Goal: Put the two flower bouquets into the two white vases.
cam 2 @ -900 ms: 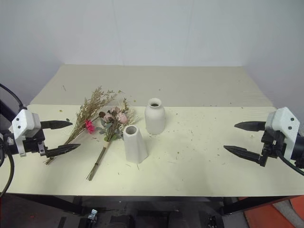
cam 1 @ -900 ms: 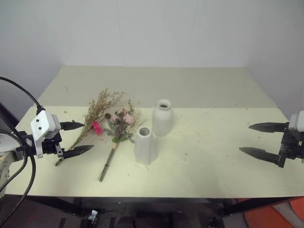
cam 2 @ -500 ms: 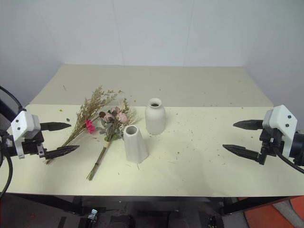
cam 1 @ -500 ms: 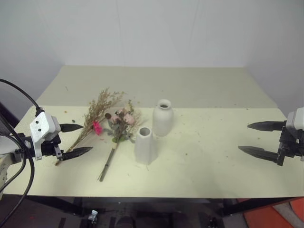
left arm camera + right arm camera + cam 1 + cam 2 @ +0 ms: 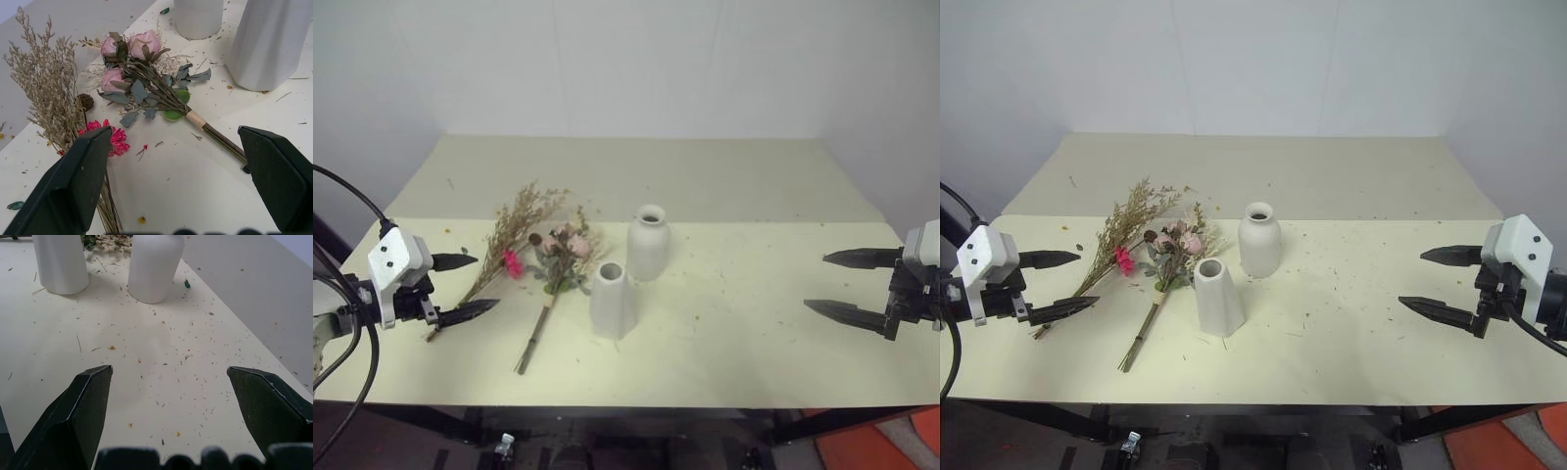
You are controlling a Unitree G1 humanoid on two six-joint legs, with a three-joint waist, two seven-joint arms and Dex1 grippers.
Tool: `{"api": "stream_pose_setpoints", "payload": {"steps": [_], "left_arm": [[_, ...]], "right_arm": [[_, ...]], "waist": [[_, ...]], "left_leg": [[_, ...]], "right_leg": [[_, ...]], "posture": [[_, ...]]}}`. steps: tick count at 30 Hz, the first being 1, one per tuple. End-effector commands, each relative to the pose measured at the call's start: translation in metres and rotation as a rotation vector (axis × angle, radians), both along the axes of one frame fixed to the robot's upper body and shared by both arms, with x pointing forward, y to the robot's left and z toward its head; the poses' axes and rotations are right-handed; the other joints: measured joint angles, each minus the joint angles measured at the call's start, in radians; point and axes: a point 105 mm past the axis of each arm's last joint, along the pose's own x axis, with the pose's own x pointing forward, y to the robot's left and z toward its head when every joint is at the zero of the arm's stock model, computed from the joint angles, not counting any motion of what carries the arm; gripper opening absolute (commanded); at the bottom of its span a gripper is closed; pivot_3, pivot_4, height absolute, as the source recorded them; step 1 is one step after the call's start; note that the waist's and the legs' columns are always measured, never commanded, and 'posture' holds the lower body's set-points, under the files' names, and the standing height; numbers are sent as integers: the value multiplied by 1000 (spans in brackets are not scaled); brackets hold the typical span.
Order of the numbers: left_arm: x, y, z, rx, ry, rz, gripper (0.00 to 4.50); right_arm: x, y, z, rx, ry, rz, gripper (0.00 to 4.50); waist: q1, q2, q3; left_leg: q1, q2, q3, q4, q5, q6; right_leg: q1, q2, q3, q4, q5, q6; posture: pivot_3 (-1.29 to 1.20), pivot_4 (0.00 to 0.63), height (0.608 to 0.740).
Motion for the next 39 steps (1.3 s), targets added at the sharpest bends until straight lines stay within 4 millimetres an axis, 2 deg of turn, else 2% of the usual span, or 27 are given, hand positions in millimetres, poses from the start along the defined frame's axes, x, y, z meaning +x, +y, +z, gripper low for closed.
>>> {"api": "stream_pose_setpoints", "payload": {"steps": [1, 5, 10, 18, 32, 39], "left_arm": [[7, 6, 9, 64, -16, 88, 4500], [13, 10, 9, 84, -7, 154, 4500], [11, 7, 9, 87, 7, 140, 4500], [-9, -9, 17, 26, -17, -44, 4500], [-1, -7, 23, 27, -33, -63, 4500], [4, 0, 18, 41, -2, 8, 4500]], "right_arm": [[-3, 8, 13, -8, -42, 32, 4468], [-4, 20, 20, -4, -67, 71, 4468], [-6, 29, 30, 2, -83, 107, 4468], [-9, 17, 24, -13, -54, 62, 4468], [-8, 12, 20, -7, -64, 30, 4468], [-7, 14, 21, -6, -69, 38, 4468]], "waist": [[0, 0, 0], [-2, 0, 0], [0, 0, 0], [2, 0, 0], [0, 0, 0], [0, 0, 0]], "left_leg": [[0, 0, 0, 0, 0, 0], [0, 0, 0, 0, 0, 0], [0, 0, 0, 0, 0, 0], [-1, 0, 0, 0, 0, 0], [0, 0, 0, 0, 0, 0], [0, 0, 0, 0, 0, 0]], "right_leg": [[0, 0, 0, 0, 0, 0], [0, 0, 0, 0, 0, 0], [0, 0, 0, 0, 0, 0], [-1, 0, 0, 0, 0, 0], [0, 0, 0, 0, 0, 0], [0, 0, 0, 0, 0, 0]], "posture": [[0, 150, 740], [0, 150, 740], [0, 150, 740], [0, 150, 740], [0, 150, 740], [0, 150, 740]]}}
